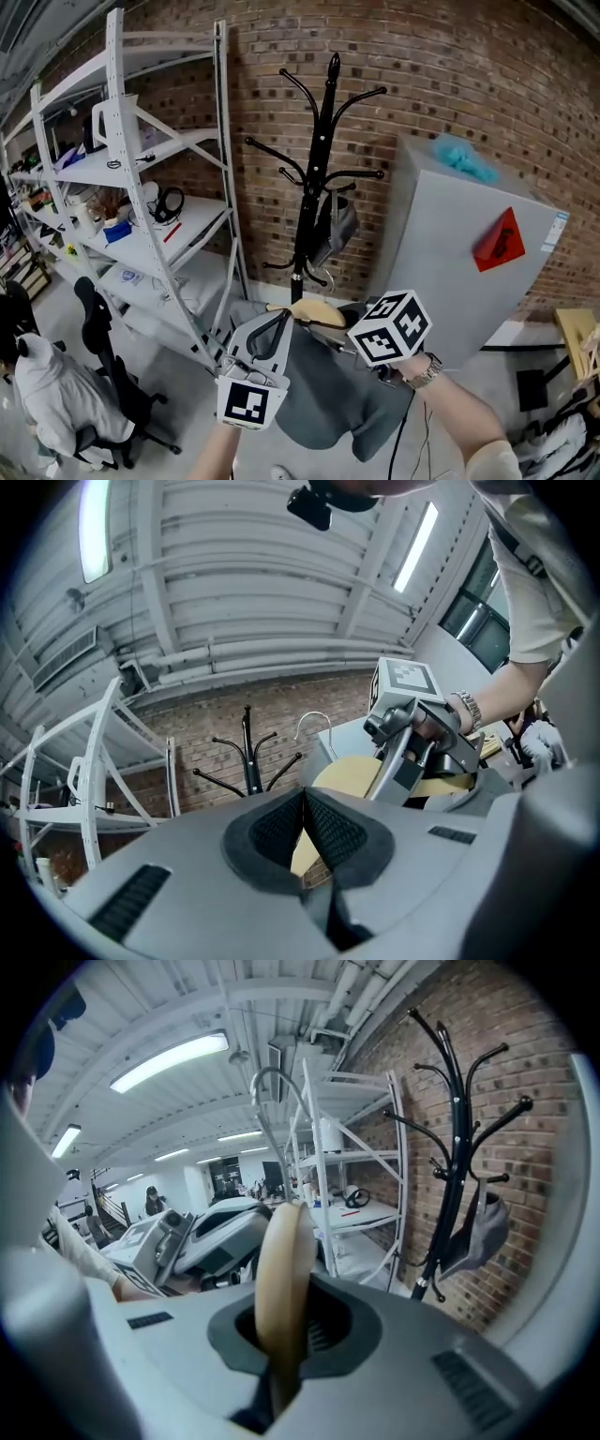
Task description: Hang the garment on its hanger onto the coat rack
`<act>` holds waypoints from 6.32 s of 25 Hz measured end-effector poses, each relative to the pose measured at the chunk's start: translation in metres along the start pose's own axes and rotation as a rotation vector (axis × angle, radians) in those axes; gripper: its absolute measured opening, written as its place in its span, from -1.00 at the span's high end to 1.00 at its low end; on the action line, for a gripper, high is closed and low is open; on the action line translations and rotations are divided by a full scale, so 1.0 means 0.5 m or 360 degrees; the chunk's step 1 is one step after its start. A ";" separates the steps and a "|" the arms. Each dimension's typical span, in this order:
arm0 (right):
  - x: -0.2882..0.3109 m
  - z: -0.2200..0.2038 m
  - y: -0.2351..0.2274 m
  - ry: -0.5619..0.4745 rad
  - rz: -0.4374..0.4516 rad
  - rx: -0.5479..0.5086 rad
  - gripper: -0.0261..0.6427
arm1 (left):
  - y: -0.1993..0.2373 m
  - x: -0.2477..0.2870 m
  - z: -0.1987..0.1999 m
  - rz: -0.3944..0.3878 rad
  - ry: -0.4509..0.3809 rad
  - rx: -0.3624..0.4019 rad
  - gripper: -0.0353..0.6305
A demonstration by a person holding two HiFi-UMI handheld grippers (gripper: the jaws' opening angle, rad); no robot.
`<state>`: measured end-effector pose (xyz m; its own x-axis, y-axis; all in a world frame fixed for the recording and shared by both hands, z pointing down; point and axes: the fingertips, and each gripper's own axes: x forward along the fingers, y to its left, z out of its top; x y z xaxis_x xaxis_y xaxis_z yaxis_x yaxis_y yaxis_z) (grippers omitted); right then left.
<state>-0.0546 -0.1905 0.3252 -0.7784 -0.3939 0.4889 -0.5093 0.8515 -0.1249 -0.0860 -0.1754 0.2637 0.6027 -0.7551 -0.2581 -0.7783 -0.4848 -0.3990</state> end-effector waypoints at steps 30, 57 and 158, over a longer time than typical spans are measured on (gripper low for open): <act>0.197 0.128 -0.402 0.0072 0.0245 -0.0144 0.84 | 0.187 0.355 -0.215 0.0098 0.0108 0.0025 0.89; 0.306 0.093 -0.576 0.0098 0.0400 -0.0047 0.84 | 0.216 0.481 -0.322 0.0228 0.0217 0.0017 0.89; 0.092 -0.136 -0.416 -0.0969 -0.0202 -0.0069 0.85 | -0.065 0.297 -0.458 0.0190 0.0463 -0.0537 0.89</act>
<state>0.0403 -0.3622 0.4324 -0.7890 -0.6087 -0.0840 -0.6060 0.7934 -0.0571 -0.0114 -0.3727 0.4397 0.4682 -0.8836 -0.0078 -0.8822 -0.4670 -0.0601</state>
